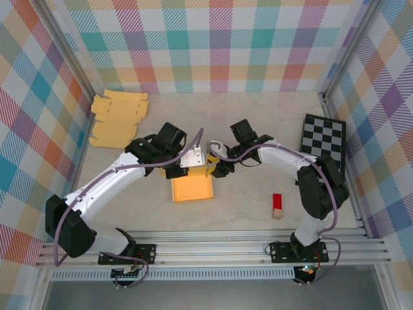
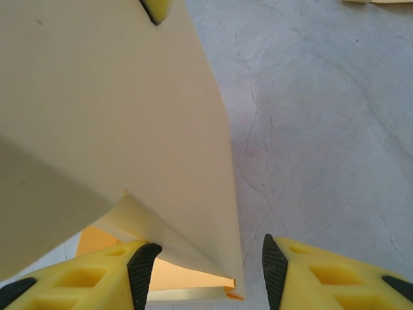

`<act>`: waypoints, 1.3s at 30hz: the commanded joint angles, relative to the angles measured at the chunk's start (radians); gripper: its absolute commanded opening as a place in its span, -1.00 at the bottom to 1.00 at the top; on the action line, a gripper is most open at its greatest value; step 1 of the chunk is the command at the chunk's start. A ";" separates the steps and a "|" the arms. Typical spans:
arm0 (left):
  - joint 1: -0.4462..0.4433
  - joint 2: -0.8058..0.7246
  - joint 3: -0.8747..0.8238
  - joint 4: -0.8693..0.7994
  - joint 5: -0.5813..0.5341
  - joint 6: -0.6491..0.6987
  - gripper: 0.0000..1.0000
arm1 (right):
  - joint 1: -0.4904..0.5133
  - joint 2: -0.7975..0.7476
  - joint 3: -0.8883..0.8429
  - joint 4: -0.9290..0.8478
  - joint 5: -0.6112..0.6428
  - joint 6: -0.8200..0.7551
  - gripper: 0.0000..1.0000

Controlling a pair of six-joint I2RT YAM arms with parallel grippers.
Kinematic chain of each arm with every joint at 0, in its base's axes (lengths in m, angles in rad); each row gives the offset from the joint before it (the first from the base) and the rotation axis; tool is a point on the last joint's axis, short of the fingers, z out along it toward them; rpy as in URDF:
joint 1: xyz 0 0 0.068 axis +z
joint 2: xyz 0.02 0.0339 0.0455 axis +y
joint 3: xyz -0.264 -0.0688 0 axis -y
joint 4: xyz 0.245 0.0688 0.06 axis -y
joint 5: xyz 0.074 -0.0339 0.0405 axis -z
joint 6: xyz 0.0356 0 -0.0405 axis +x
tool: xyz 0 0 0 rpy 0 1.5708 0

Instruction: Fold the paper box

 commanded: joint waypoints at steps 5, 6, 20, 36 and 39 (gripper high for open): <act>-0.056 0.009 -0.024 0.056 0.038 -0.016 -1.00 | 0.044 -0.051 0.037 0.056 -0.114 0.025 0.02; -0.057 0.011 -0.024 0.057 0.035 -0.016 -1.00 | 0.047 -0.054 0.039 0.056 -0.113 0.026 0.02; -0.081 0.014 -0.024 0.067 0.041 -0.036 -1.00 | 0.058 -0.056 0.072 0.024 -0.123 0.025 -0.53; -0.137 0.006 -0.034 0.108 0.040 -0.057 -1.00 | 0.060 -0.034 0.100 -0.005 -0.150 0.025 -0.35; -0.138 0.004 -0.030 0.106 0.050 -0.060 -1.00 | 0.059 -0.035 0.097 -0.001 -0.167 0.028 -0.49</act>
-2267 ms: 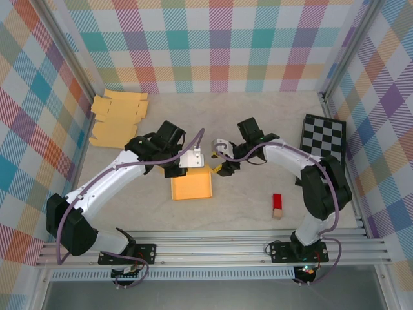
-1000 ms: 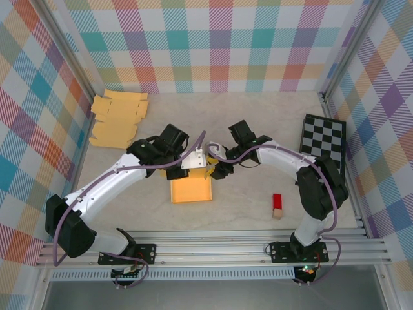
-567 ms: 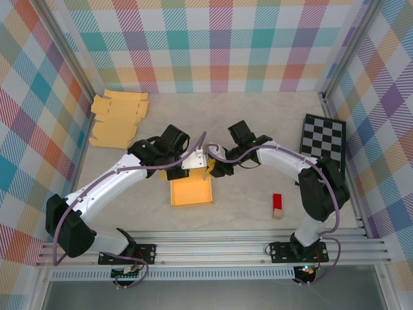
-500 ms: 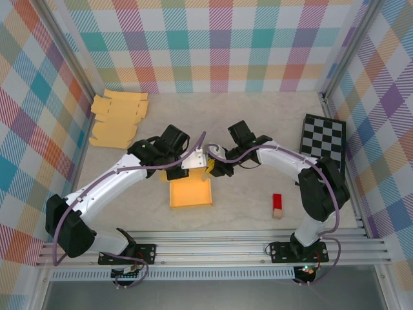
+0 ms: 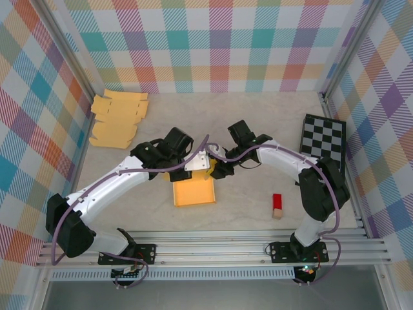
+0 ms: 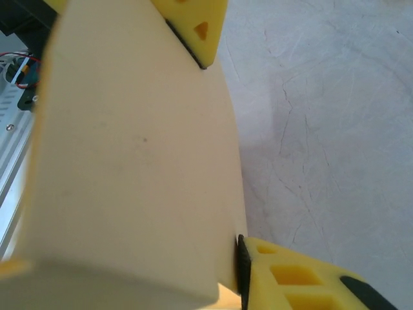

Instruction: Fold the paper box

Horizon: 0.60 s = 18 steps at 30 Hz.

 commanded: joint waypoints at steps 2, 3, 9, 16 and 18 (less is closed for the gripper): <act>-0.065 0.006 -0.012 0.075 0.148 -0.002 -1.00 | 0.030 -0.021 0.071 0.104 -0.158 0.015 -0.60; -0.066 0.006 -0.014 0.078 0.149 -0.005 -1.00 | 0.030 -0.021 0.071 0.107 -0.159 0.016 -0.59; -0.088 0.004 -0.022 0.100 0.153 -0.022 -1.00 | 0.030 -0.022 0.070 0.112 -0.160 0.030 -0.73; -0.081 -0.010 -0.008 0.138 0.089 -0.100 -0.96 | 0.028 -0.016 0.048 0.101 -0.084 -0.005 -1.00; -0.038 -0.038 -0.006 0.151 0.096 -0.184 -0.59 | 0.016 -0.026 0.024 0.121 -0.068 -0.008 -1.00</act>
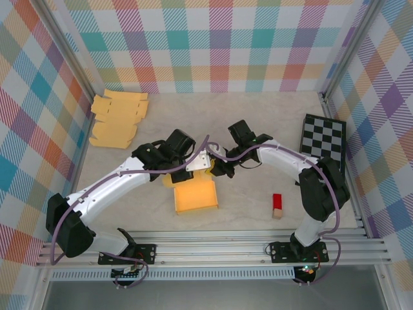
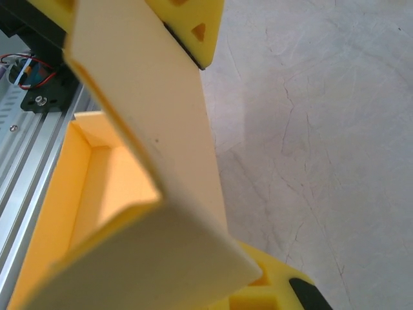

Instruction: Fold the paper box

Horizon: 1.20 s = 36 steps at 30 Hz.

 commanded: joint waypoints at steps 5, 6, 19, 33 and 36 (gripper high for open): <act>0.107 -0.198 -0.067 0.275 0.076 -0.500 0.11 | -0.010 -0.068 -0.077 0.232 -0.010 -0.022 -1.00; 0.133 -0.224 -0.078 0.285 0.036 -0.596 0.14 | -0.012 -0.074 -0.089 0.241 -0.001 -0.033 -1.00; 0.455 -0.052 0.008 -0.048 0.083 -1.469 0.50 | -0.013 -0.132 -0.196 0.345 0.188 -0.151 -1.00; 0.368 0.245 0.109 -0.075 0.248 -1.562 0.45 | -0.012 -0.120 -0.225 0.360 0.212 -0.164 -1.00; 0.332 0.252 0.104 -0.059 0.248 -1.590 0.42 | -0.013 -0.114 -0.221 0.353 0.214 -0.163 -1.00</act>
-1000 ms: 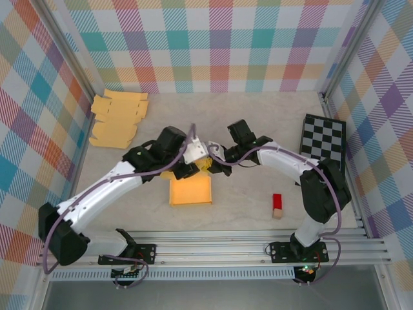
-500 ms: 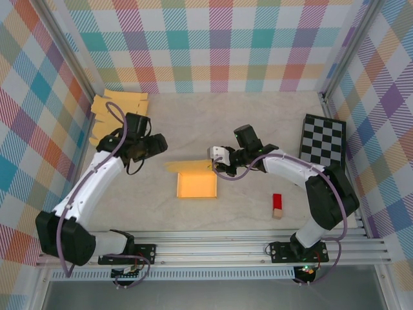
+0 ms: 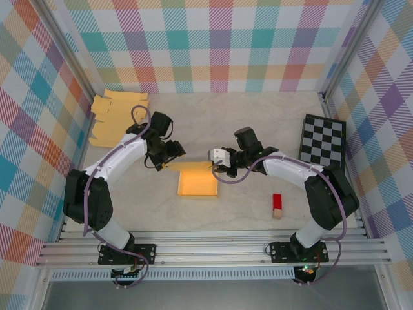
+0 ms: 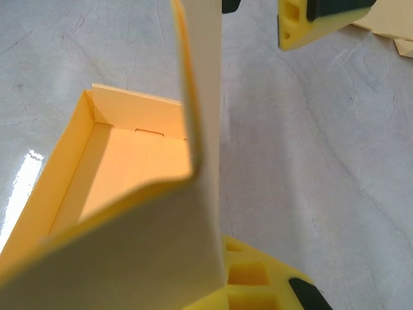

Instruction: Fold the paper box

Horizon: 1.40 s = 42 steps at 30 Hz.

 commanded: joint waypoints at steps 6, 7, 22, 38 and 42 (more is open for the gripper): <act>-0.101 0.010 0.009 0.033 0.047 -0.104 0.27 | -0.004 -0.010 0.003 -0.002 -0.007 -0.022 -1.00; -0.110 0.009 0.005 0.046 0.056 -0.118 0.25 | -0.004 -0.010 0.003 -0.004 -0.005 -0.021 -1.00; -0.221 0.014 -0.048 0.040 -0.109 -0.117 -0.31 | 0.013 -0.009 -0.031 -0.050 0.100 -0.080 -0.84; -0.246 -0.003 -0.192 0.027 -0.270 -0.083 -0.25 | 0.011 -0.098 0.044 -0.279 0.079 -0.021 -0.07; -0.260 -0.017 -0.191 0.014 -0.299 -0.079 -0.18 | 0.011 -0.139 0.049 -0.325 0.073 0.037 0.01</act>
